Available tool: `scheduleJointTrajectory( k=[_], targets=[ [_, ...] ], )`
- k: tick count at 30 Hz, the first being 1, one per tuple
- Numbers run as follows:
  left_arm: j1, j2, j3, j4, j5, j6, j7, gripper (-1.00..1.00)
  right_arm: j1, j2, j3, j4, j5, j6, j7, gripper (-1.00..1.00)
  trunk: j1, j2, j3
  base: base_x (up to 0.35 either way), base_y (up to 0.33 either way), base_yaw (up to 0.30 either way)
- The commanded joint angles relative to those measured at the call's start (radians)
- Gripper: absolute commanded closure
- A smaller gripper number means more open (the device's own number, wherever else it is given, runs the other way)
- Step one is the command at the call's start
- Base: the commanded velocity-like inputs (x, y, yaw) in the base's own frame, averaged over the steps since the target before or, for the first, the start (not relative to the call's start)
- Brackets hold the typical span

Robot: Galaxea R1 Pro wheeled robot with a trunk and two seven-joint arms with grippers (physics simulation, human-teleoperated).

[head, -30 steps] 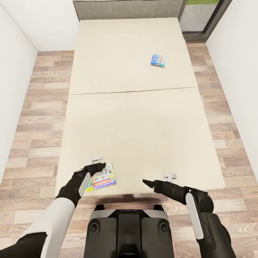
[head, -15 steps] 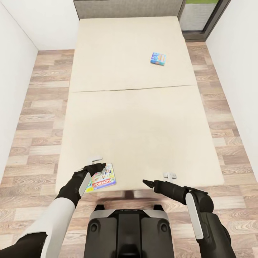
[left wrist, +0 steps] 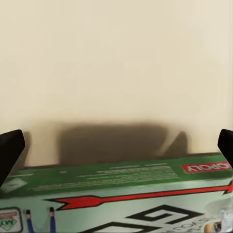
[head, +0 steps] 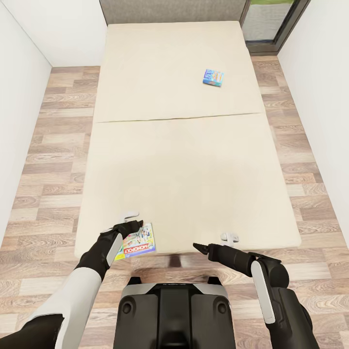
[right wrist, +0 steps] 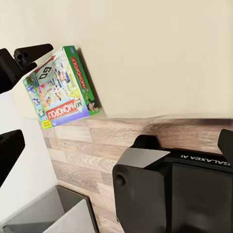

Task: Put all the toys in the child's room - the three board games (two on the bed and one on the table), the two jigsaw puzzles on the table, and the tennis ball on the table - inside the toy box on the table in the child's room.

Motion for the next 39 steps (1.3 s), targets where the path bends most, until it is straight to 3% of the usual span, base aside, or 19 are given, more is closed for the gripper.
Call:
scheduleJointTrajectory(
  k=[1,39],
  targets=[
    [0.0,-0.001,0.004,-0.002,0.01,0.007,-0.001,-1.0,-0.001,0.001,-0.002,-0.001,-0.004,0.007,0.001,-1.0,0.001,-0.002,-0.001,-0.004,-0.002,0.0],
    [0.0,-0.001,0.006,0.0,0.01,0.005,-0.001,-1.0,-0.001,0.001,-0.003,-0.001,-0.003,0.007,0.0,-1.0,0.001,-0.002,-0.001,-0.044,0.0,0.0]
  ],
)
